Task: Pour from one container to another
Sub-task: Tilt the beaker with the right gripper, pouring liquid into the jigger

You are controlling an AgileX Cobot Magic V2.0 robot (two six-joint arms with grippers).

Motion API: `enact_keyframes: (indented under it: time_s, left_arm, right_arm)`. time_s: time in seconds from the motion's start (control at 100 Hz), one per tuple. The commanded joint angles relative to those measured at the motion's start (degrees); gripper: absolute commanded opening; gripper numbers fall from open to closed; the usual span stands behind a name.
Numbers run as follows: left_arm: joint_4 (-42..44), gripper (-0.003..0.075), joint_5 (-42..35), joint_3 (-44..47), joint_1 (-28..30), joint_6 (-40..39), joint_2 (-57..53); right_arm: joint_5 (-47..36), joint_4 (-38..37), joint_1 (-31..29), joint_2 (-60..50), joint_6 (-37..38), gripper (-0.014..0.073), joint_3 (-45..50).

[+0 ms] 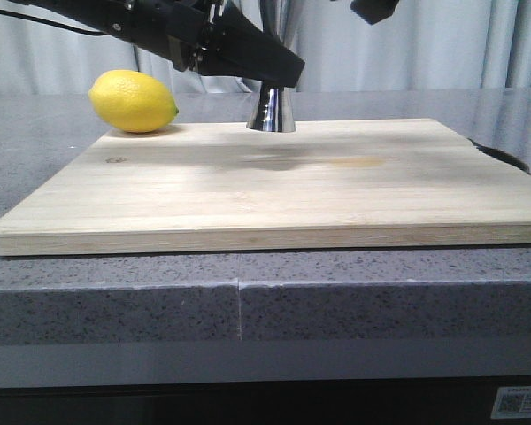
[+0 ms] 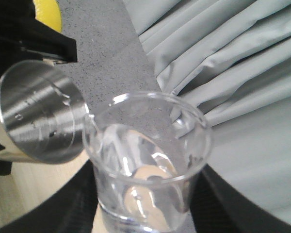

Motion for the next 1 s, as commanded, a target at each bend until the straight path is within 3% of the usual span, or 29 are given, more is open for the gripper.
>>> enact_keyframes:
  time_s: [0.0,0.99]
  left_arm:
    - [-4.3,0.0042,4.7,-1.7,-0.6,-0.6,-4.0]
    - [-4.2,0.0042,4.7,-1.7,-0.6,-0.6,-4.0]
  right_arm:
    - [-2.4,-1.0,-0.1,-2.6,-0.2,0.0237,-2.1]
    - [-1.9,-8.5,-0.1,-2.6,-0.2,0.0237,-2.1]
